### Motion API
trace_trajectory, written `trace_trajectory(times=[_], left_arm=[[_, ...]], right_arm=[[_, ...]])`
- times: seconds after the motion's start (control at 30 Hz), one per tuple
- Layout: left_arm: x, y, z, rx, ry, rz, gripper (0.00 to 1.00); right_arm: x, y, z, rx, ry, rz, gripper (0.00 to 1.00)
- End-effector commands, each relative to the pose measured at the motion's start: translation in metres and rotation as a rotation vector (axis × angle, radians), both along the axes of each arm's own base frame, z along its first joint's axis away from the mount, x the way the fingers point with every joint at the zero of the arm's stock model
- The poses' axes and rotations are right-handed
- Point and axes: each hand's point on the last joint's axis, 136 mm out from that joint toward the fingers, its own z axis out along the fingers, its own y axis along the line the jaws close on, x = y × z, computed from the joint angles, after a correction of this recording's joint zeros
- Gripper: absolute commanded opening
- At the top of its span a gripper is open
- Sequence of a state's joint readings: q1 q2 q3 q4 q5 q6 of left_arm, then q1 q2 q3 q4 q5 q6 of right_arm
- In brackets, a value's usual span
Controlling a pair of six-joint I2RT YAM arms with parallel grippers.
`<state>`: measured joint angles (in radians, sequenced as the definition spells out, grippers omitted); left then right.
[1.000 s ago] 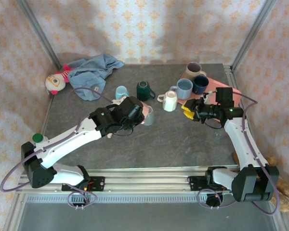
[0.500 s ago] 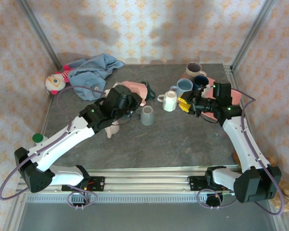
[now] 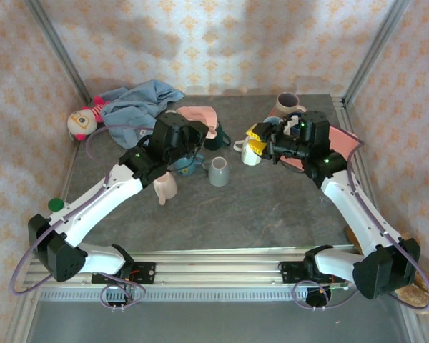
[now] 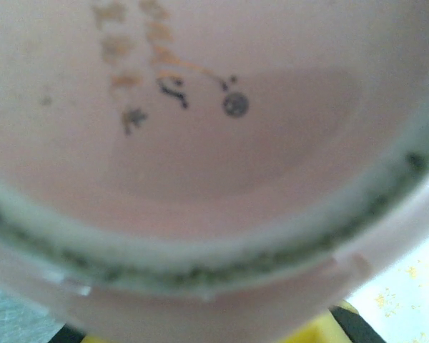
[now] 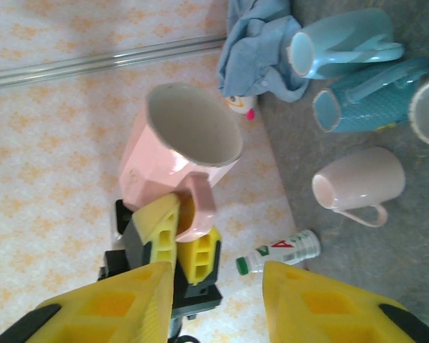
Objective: Turn the mug right side up
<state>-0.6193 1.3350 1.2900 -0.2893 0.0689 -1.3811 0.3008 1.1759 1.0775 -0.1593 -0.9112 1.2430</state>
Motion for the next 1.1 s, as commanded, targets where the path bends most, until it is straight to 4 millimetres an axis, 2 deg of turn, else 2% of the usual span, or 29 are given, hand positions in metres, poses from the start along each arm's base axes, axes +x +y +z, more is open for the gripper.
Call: trace_trajectory(times=[0.0,0.07,0.1,0.43,0.83,1.07], left_arm=[[0.011,-0.004,0.064,-0.137,-0.162,0.007,0.0],[0.013,-0.006,0.064,-0.149,-0.164,0.007,0.0],[0.014,-0.007,0.065,-0.156,-0.165,0.005,0.0],[0.018,-0.009,0.069,-0.173,-0.168,0.003,0.0],[0.017,-0.013,0.072,-0.195,-0.165,-0.01,0.0],[0.017,-0.013,0.072,-0.202,-0.164,-0.009,0.0]], right_arm=[[0.013,0.005,0.029,0.1,-0.036,-0.07,0.38],[0.012,0.009,0.034,0.124,-0.026,-0.072,0.39],[0.016,0.014,0.027,0.124,-0.002,-0.067,0.39],[0.02,0.045,0.02,0.145,0.079,-0.007,0.48],[0.027,0.073,0.026,0.21,0.082,0.014,0.47],[0.031,0.08,0.027,0.223,0.072,-0.007,0.46]])
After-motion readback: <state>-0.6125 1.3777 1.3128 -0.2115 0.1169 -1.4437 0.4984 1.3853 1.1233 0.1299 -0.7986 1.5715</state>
